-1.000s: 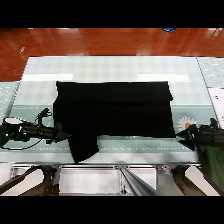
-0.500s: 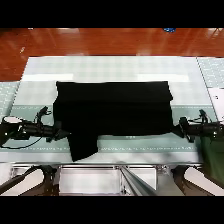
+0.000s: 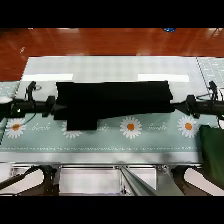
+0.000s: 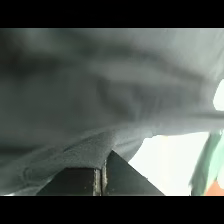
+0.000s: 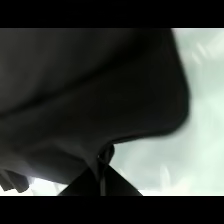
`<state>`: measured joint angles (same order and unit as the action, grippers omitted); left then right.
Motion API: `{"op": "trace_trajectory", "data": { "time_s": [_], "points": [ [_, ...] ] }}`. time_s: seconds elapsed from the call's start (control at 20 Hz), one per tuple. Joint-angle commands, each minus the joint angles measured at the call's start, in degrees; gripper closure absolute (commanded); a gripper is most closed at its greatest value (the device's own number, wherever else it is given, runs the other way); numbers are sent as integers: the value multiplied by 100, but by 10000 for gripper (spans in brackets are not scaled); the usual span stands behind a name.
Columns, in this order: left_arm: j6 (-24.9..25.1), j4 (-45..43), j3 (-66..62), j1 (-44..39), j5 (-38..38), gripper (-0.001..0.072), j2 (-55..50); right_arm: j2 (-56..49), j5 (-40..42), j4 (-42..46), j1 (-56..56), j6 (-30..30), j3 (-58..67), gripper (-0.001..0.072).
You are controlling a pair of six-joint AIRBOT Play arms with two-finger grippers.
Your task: Fold the shirts.
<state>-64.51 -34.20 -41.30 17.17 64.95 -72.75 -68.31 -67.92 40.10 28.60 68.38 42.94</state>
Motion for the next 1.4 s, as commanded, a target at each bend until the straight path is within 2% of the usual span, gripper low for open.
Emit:
{"op": "trace_trajectory", "data": {
  "time_s": [0.0, 0.15, 0.45, 1.0, 1.05, 1.1, 1.15, 1.2, 1.3, 1.35],
  "points": [
    [-319, 105, -1215, -413, -501, 686, -822, -636, 660, -415, -446, -11, 739, 690],
    [-702, 103, -2417, -555, -385, 686, -1773, -1408, 603, -407, -726, 55, 1532, 690],
    [-999, 96, -4052, -743, -127, 686, -3077, -2356, 697, -431, -914, 254, 2352, 690],
    [-1014, -227, -4242, -756, -85, 686, -3526, -2693, 1443, -575, -922, 291, 2485, 689],
    [-1014, -225, -4242, -774, -83, 676, -3526, -2743, 1471, -579, -942, 319, 2485, 656],
    [-1016, -219, -4245, -791, -28, 525, -3521, -2791, 1475, -632, -964, 365, 2485, 467],
    [-1014, -223, -4277, -789, 168, 246, -3521, -2804, 1394, -684, -966, 348, 2485, 302],
    [-966, -229, -4374, -728, 428, 207, -3519, -2778, 1220, -678, -964, 350, 2485, 298],
    [-1047, -426, -4503, -496, 737, 208, -3355, -2627, 844, -662, -737, 374, 2487, 299],
    [-1266, -831, -4489, -352, 732, 209, -3119, -2485, 584, -651, -507, 404, 2514, 299]
  ]
}}
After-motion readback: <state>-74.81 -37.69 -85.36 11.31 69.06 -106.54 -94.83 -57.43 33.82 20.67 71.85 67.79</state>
